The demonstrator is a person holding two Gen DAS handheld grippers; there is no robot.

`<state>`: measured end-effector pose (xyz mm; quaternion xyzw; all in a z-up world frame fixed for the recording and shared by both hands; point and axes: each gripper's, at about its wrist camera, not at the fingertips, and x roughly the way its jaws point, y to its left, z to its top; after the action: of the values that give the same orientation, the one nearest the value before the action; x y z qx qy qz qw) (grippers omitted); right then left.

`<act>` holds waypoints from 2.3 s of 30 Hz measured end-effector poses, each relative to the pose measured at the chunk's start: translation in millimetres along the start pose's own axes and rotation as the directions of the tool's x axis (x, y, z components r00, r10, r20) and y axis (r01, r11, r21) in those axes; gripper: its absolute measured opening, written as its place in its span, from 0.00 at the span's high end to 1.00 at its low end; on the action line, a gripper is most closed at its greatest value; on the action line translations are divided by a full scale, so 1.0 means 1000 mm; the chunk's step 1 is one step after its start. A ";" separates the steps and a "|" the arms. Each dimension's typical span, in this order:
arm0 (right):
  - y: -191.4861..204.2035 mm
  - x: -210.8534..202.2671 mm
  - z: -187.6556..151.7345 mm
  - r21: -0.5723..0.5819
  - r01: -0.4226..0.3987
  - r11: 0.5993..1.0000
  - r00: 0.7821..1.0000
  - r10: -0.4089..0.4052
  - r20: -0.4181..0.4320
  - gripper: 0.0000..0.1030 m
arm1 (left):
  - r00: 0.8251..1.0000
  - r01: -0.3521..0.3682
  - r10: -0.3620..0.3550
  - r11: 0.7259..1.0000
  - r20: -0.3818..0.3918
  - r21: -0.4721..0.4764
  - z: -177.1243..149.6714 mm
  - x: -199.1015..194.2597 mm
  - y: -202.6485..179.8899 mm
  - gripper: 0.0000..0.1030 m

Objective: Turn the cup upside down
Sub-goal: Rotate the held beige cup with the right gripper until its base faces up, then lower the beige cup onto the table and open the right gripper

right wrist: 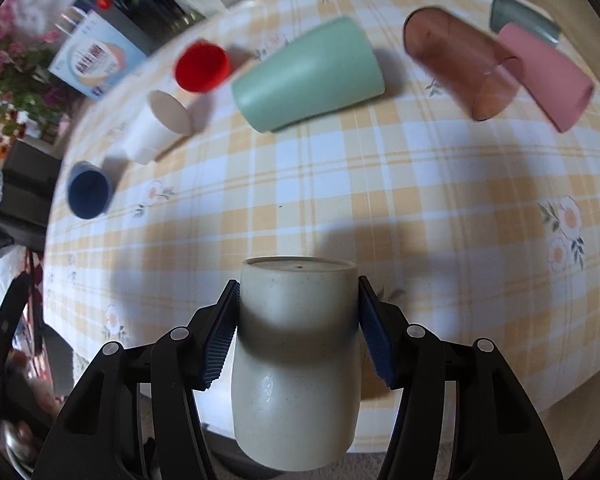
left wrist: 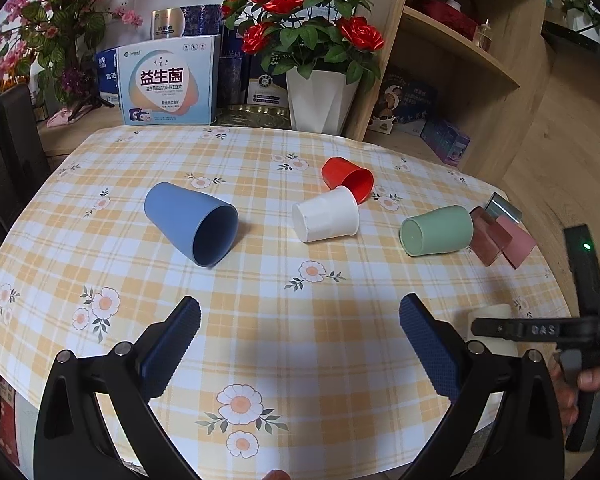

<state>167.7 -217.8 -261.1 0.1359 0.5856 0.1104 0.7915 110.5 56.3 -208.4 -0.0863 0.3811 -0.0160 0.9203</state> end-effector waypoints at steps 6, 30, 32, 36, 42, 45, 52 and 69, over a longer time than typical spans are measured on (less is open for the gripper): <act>-0.015 -0.022 -0.023 0.047 -0.012 0.999 0.998 0.009 0.055 0.46 | 1.000 -0.001 0.001 1.000 -0.009 0.014 -0.002 0.000 -0.007 0.06; 0.026 -0.020 0.026 -0.144 0.167 0.975 0.962 -0.130 0.239 0.47 | 0.999 -0.021 0.021 1.000 -0.036 -0.011 -0.004 0.006 0.000 0.06; 0.032 -0.017 0.027 -0.164 0.189 0.968 0.959 -0.145 0.245 0.47 | 0.999 -0.028 0.027 1.000 -0.038 -0.012 -0.004 0.007 0.001 0.06; 0.040 -0.014 0.026 -0.190 0.212 0.959 0.955 -0.162 0.247 0.47 | 0.998 -0.044 0.044 0.999 -0.047 -0.007 -0.004 0.009 0.002 0.06; 0.042 -0.014 0.023 -0.189 0.212 0.959 0.955 -0.163 0.247 0.47 | 0.998 -0.039 0.038 0.999 -0.055 -0.007 -0.004 0.009 0.002 0.06; 0.042 -0.014 0.022 -0.187 0.200 0.962 0.960 -0.155 0.233 0.46 | 0.997 -0.058 0.059 0.998 -0.049 0.009 -0.003 0.007 -0.001 0.06; 0.042 -0.018 0.022 -0.166 0.147 0.975 0.974 -0.114 0.193 0.37 | 0.996 -0.090 0.091 0.995 -0.010 0.032 0.007 -0.005 -0.002 0.06; 0.043 -0.065 0.001 -0.136 0.142 0.980 0.961 -0.104 0.255 0.12 | 0.999 -0.053 0.052 0.993 0.015 0.103 0.021 -0.030 -0.024 0.06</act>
<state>149.2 -199.4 -187.7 0.0507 0.4797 0.0876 0.8716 105.3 38.4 -168.5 -0.0284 0.3764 -0.0111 0.9260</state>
